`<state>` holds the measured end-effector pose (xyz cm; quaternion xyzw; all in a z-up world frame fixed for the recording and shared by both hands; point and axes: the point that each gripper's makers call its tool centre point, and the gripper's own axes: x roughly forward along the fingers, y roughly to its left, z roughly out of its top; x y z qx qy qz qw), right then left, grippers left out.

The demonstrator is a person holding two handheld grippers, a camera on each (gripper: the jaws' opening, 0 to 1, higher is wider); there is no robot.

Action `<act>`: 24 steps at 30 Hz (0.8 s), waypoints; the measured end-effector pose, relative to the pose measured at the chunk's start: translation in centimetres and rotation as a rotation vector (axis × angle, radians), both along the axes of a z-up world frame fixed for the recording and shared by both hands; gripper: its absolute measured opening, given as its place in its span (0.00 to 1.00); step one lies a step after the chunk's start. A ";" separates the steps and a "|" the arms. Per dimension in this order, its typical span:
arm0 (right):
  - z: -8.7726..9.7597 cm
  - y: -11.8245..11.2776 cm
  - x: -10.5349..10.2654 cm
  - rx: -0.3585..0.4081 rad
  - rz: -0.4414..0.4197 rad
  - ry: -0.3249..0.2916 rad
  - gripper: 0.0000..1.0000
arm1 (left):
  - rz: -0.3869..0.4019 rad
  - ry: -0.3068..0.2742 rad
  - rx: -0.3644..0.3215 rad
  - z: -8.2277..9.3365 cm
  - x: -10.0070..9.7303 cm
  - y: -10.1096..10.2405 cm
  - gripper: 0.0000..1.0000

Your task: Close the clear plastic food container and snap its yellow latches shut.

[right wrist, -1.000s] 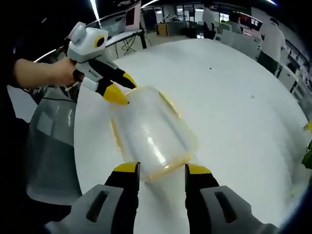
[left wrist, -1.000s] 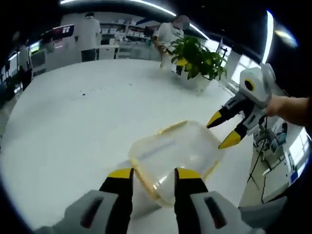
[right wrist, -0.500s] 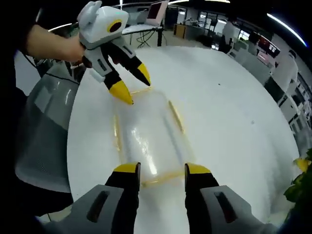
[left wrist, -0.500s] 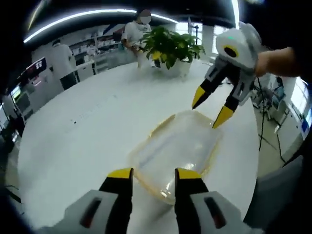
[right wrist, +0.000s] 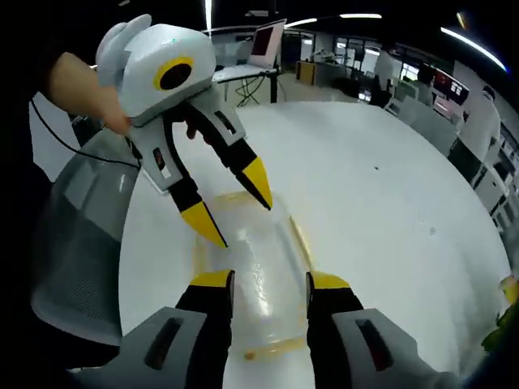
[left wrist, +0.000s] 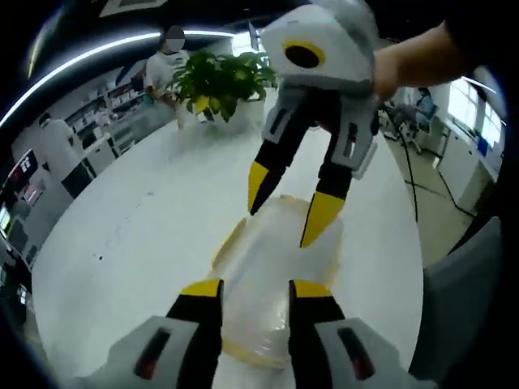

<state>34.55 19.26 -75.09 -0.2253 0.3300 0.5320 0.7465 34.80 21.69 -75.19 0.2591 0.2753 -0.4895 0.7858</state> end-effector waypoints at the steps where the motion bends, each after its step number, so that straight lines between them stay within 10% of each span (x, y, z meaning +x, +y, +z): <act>1: 0.0 0.2 0.0 -0.001 0.009 -0.003 0.31 | -0.006 0.005 0.000 -0.1 -0.1 -0.1 0.26; 17: -0.7 1.2 1.1 -0.053 0.040 0.002 0.32 | -0.118 -0.017 -0.022 0.3 -2.7 -2.4 0.44; 24: -1.1 1.0 1.4 -0.072 0.026 0.093 0.35 | -0.161 -0.036 0.037 -0.8 -3.4 -2.7 0.45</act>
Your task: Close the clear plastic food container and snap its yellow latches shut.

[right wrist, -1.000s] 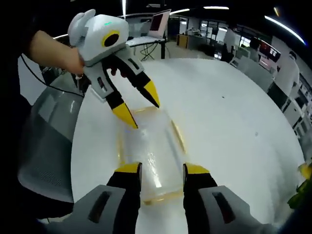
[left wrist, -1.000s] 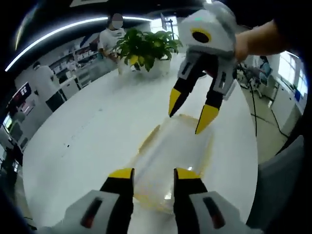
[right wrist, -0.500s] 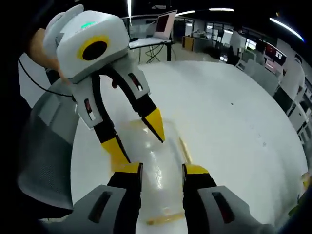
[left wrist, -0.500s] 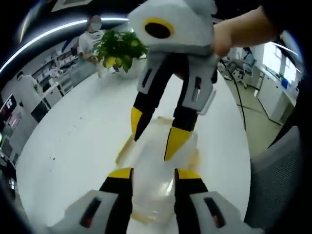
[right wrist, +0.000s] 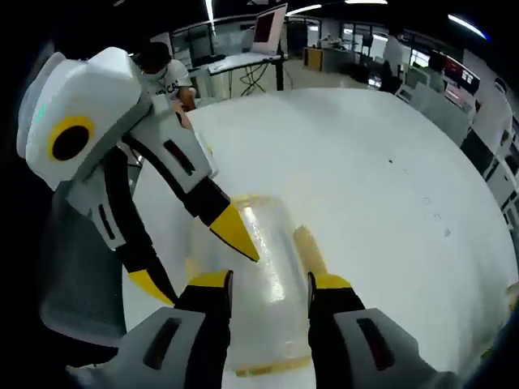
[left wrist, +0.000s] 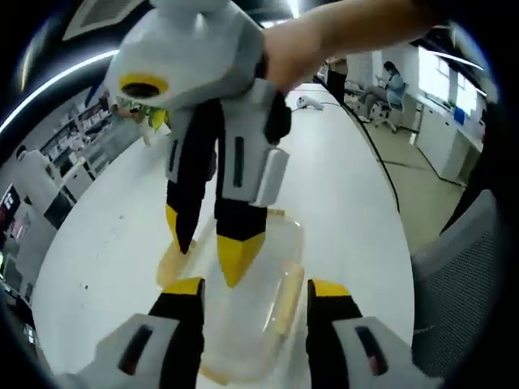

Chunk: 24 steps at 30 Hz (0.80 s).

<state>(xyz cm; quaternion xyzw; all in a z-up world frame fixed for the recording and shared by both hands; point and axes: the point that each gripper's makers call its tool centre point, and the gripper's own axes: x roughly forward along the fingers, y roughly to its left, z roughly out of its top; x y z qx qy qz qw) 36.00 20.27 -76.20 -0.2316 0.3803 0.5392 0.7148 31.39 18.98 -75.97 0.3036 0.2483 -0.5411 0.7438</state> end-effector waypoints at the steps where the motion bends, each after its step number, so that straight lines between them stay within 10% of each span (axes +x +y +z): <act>1: -0.1 -0.1 0.1 -0.013 0.008 -0.007 0.35 | -0.005 0.002 0.003 -0.1 -0.1 -0.1 0.46; 24: -1.0 0.5 1.2 -0.041 0.030 0.109 0.42 | -0.042 -0.069 0.077 -0.7 0.3 0.3 0.46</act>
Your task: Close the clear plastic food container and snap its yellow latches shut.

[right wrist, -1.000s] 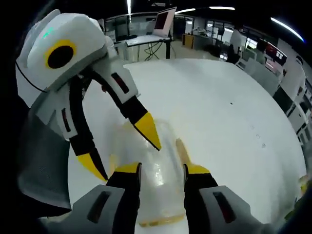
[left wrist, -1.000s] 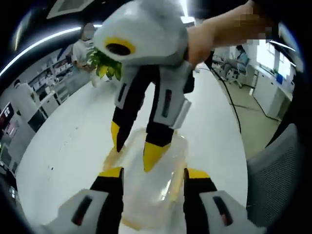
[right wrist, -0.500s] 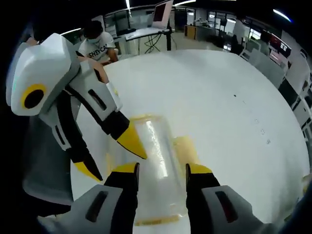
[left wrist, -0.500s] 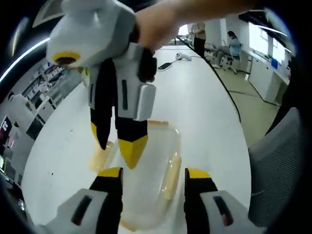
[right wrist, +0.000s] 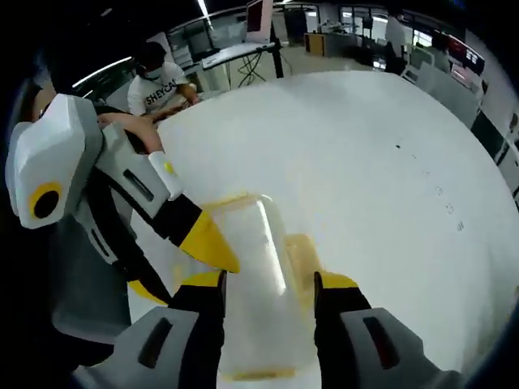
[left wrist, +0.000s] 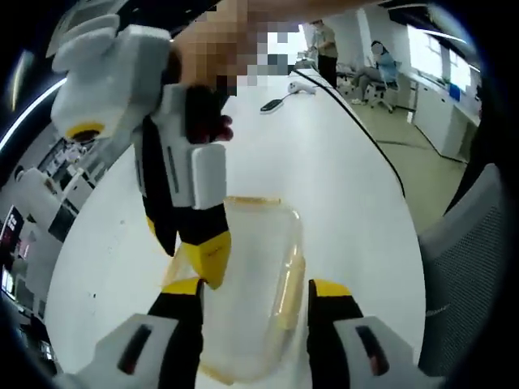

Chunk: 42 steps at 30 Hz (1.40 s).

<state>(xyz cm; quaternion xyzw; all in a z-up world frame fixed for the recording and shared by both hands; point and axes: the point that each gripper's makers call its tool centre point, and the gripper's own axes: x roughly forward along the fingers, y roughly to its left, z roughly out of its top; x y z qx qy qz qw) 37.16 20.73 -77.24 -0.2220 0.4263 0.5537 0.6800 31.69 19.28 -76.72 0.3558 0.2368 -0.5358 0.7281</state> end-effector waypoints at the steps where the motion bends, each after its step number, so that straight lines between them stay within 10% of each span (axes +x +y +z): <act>1: -0.1 0.0 -0.1 -0.007 0.004 0.006 0.43 | -0.001 0.000 0.005 -0.1 0.0 0.0 0.46; 42: -0.9 0.5 -1.0 -0.174 0.262 0.051 0.42 | -0.033 0.018 -0.007 -0.8 0.3 0.2 0.41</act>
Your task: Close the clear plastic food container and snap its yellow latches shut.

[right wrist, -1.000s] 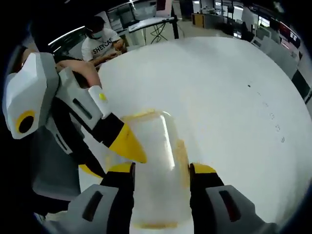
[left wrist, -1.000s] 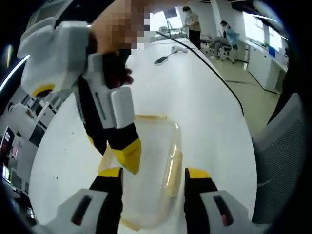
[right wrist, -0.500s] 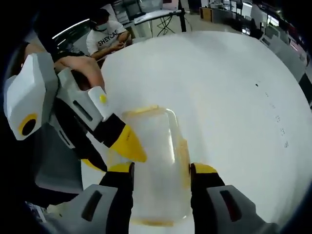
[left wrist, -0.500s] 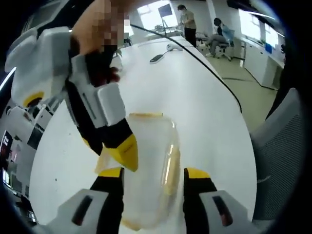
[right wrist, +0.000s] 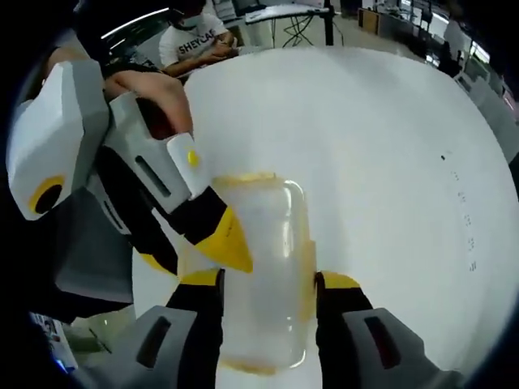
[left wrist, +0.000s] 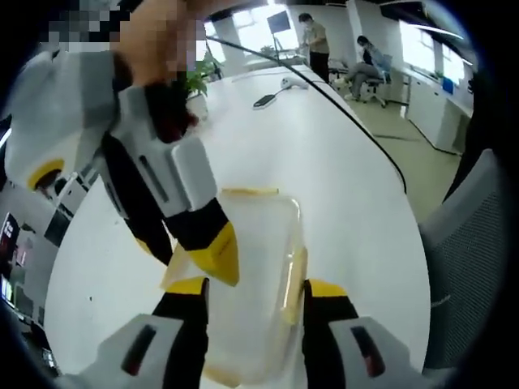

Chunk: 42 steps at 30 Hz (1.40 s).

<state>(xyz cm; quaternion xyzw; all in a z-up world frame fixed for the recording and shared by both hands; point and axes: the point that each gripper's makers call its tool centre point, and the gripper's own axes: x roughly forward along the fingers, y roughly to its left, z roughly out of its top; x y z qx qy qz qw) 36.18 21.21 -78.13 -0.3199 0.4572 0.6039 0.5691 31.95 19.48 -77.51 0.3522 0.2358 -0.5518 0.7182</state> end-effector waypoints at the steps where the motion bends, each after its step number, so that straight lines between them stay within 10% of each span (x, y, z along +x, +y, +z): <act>1: 0.0 0.0 0.0 -0.003 0.009 -0.001 0.42 | -0.001 -0.001 -0.002 0.0 0.0 0.0 0.41; 18: -0.2 1.2 -1.0 -0.082 0.054 0.110 0.37 | 0.010 -0.033 -0.009 0.0 0.7 -0.3 0.37; 42: -0.7 -0.4 -0.8 -0.219 0.168 0.077 0.40 | 0.093 -0.015 -0.028 -0.2 -0.4 -0.3 0.37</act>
